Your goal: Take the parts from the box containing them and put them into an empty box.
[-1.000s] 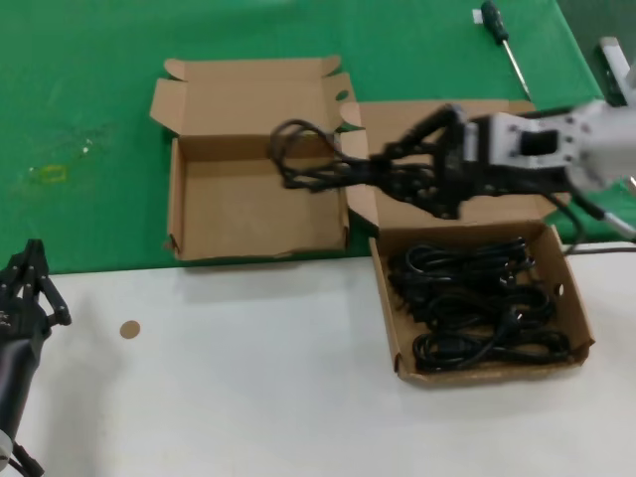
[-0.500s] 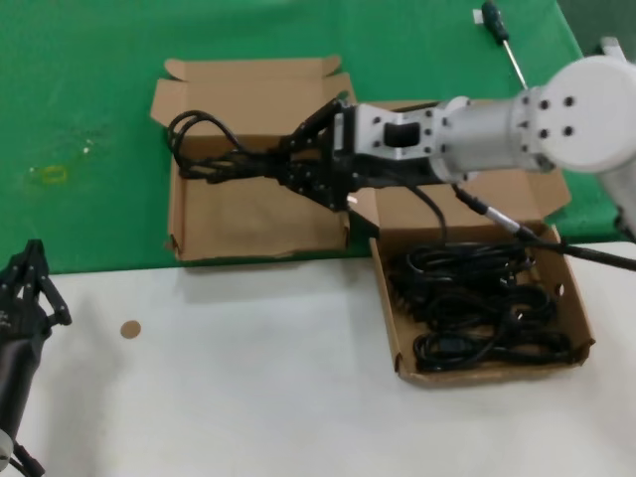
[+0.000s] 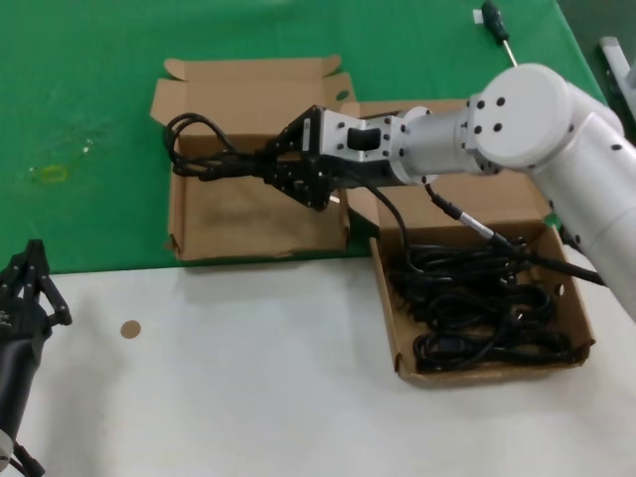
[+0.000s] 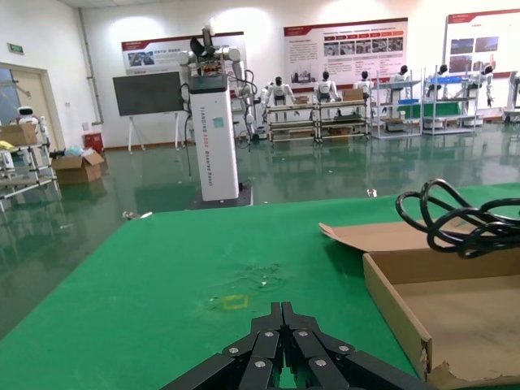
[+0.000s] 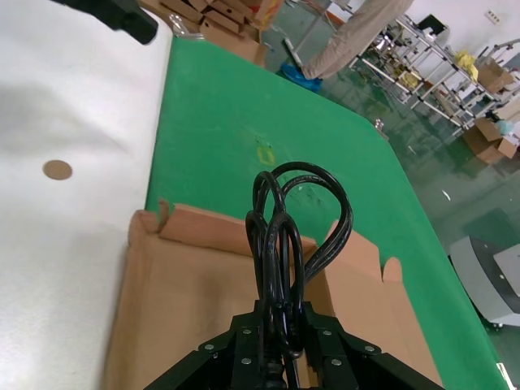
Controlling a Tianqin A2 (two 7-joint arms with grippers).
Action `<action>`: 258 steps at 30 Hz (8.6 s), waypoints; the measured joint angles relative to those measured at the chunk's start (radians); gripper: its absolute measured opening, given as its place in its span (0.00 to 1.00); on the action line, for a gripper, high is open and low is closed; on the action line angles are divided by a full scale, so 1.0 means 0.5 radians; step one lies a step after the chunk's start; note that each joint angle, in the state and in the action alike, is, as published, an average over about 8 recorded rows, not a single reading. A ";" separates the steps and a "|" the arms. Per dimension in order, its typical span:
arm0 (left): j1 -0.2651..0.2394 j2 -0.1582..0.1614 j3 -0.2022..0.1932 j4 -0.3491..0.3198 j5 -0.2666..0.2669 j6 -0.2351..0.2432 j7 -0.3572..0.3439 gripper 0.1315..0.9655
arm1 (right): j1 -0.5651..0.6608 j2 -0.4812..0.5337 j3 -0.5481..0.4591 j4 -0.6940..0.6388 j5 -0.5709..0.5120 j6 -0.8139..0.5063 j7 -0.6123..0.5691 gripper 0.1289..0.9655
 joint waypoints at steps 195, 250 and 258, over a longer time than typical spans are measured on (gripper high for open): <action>0.000 0.000 0.000 0.000 -0.001 0.000 0.000 1.00 | -2.059 0.099 1.082 1.319 1.055 1.576 0.131 1.00; 0.000 0.000 0.000 0.000 -0.001 0.000 0.001 1.00 | -2.059 0.099 1.082 1.319 1.055 1.576 0.131 1.00; 0.000 0.000 0.000 0.000 -0.001 0.000 0.001 1.00 | -2.059 0.099 1.082 1.319 1.055 1.576 0.131 1.00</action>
